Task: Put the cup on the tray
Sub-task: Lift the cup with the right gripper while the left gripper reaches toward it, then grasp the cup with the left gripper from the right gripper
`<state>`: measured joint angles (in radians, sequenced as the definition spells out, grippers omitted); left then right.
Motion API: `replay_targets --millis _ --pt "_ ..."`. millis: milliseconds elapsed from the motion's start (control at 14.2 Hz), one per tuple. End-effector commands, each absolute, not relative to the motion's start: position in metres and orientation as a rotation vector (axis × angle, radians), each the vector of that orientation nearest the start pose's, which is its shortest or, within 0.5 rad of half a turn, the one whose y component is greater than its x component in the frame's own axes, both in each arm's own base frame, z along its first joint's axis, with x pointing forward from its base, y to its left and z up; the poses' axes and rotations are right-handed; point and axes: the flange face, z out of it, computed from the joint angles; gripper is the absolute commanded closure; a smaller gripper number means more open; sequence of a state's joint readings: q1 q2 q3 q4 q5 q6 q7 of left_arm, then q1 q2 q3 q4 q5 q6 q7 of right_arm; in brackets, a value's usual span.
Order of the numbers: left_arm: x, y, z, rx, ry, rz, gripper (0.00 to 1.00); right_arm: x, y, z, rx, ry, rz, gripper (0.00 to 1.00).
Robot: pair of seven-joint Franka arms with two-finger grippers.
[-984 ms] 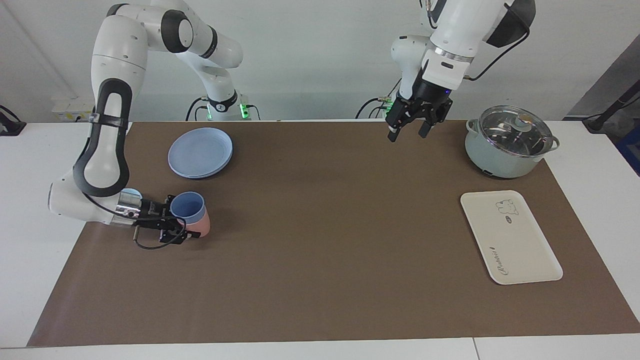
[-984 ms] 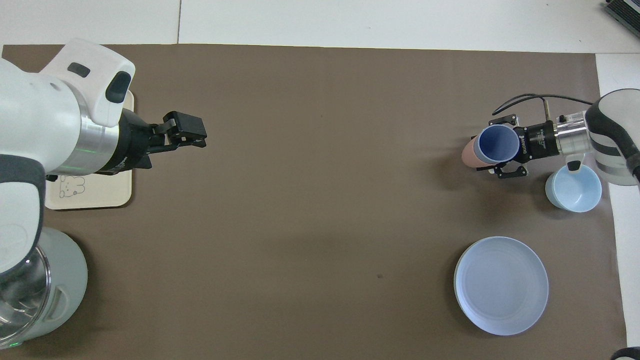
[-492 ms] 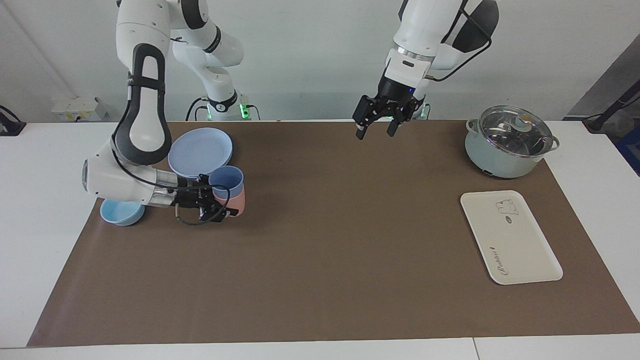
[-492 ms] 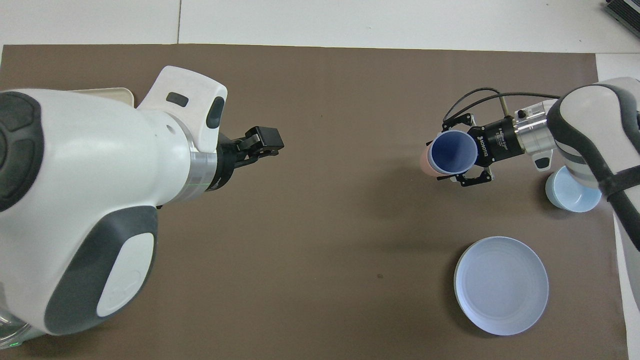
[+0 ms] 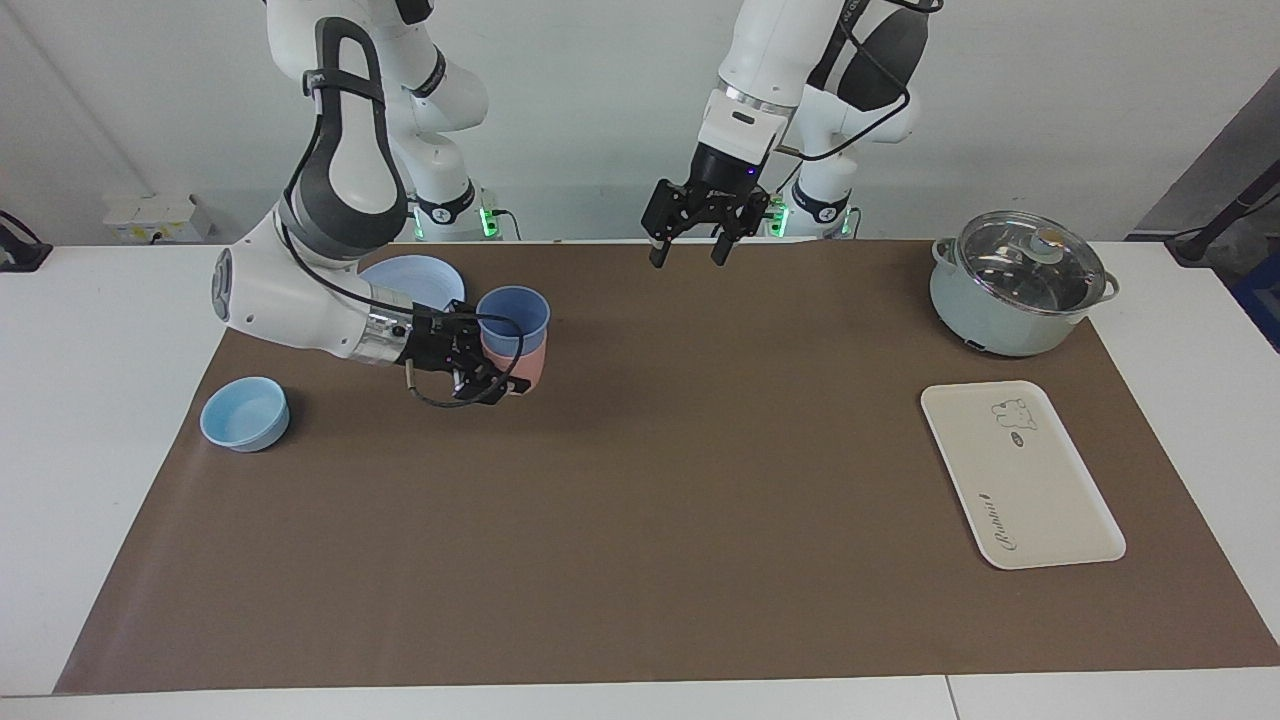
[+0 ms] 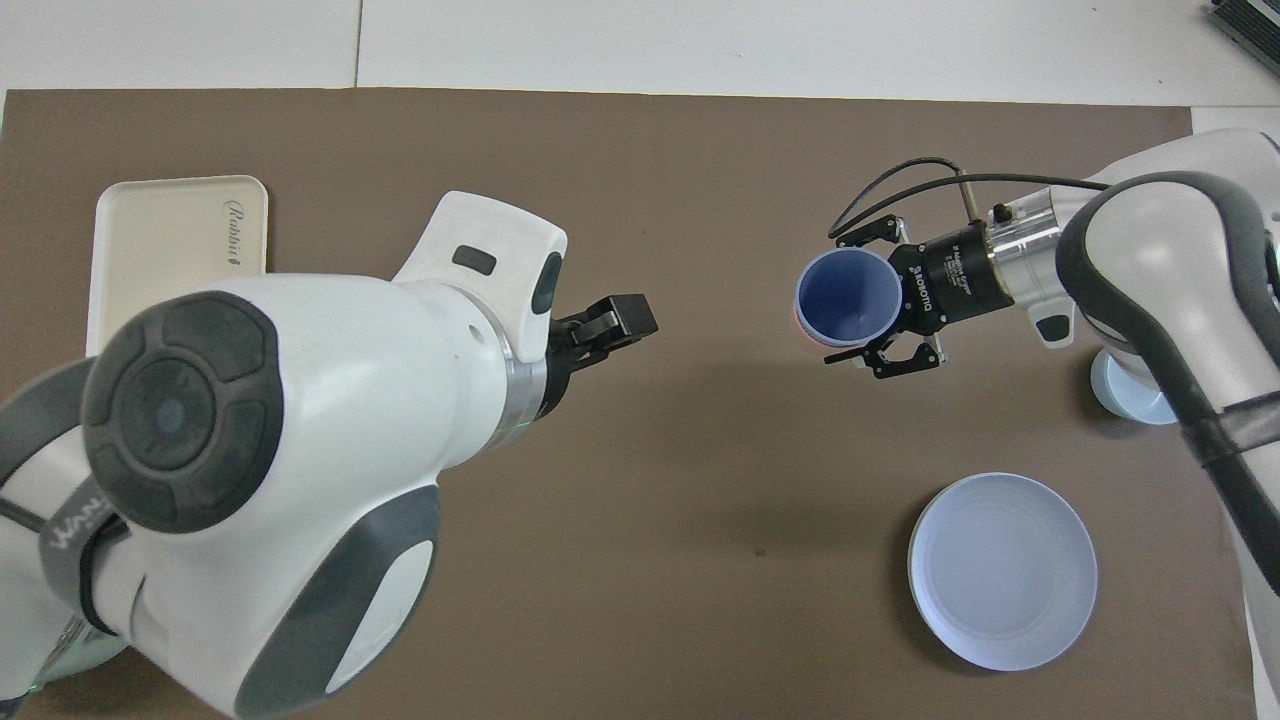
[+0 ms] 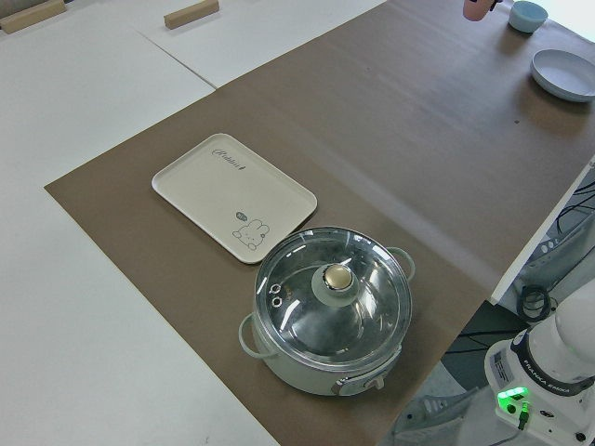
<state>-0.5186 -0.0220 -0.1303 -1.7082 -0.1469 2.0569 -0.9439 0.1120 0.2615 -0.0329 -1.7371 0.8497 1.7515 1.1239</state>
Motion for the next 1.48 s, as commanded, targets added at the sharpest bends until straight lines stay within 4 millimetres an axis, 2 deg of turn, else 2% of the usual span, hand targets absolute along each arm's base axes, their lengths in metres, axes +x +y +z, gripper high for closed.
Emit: replay_targets --millis 0,70,211,281,351,492,562,703,773,984,1195,1265,1335,1405 --pt "0.457 -0.375 0.621 -3.46 -0.621 -0.305 0.02 0.602 0.132 0.435 -1.925 1.525 0.86 1.0" --pt "0.455 -0.379 0.621 -3.468 -0.616 -0.31 0.05 0.6 0.141 0.441 -1.917 1.526 0.867 1.0" --pt "0.455 -0.392 0.621 -3.502 -0.631 -0.36 0.07 0.6 0.145 0.452 -1.881 1.572 0.841 1.0" --pt "0.463 -0.403 0.607 -3.499 -0.66 -0.343 0.07 0.598 0.157 0.455 -1.885 1.574 0.848 1.0" --pt "0.468 -0.417 0.605 -3.498 -0.661 -0.347 0.07 0.596 0.166 0.458 -1.886 1.576 0.846 1.0" --pt "0.478 -0.427 0.601 -3.483 -0.7 -0.369 0.08 0.593 0.184 0.466 -1.879 1.591 0.83 1.0" --pt "0.478 -0.436 0.591 -3.476 -0.707 -0.343 0.1 0.592 0.193 0.468 -1.868 1.61 0.822 1.0" --pt "0.477 -0.44 0.595 -3.481 -0.702 -0.342 0.13 0.59 0.212 0.469 -1.85 1.637 0.794 1.0" --pt "0.478 -0.441 0.596 -3.482 -0.702 -0.343 0.17 0.59 0.218 0.47 -1.84 1.647 0.777 1.0" --pt "0.481 -0.436 0.595 -3.459 -0.693 -0.356 0.57 0.59 0.224 0.472 -1.827 1.66 0.765 1.0" --pt "0.485 -0.426 0.594 -3.389 -0.655 -0.373 0.67 0.591 0.223 0.472 -1.825 1.661 0.762 1.0" --pt "0.486 -0.424 0.595 -3.383 -0.659 -0.378 0.8 0.59 0.224 0.472 -1.826 1.66 0.763 1.0" --pt "0.487 -0.422 0.596 -3.384 -0.681 -0.362 0.98 0.59 0.224 0.473 -1.826 1.659 0.762 1.0" --pt "0.488 -0.42 0.597 -3.381 -0.688 -0.336 1.0 0.59 0.224 0.473 -1.826 1.657 0.761 1.0"
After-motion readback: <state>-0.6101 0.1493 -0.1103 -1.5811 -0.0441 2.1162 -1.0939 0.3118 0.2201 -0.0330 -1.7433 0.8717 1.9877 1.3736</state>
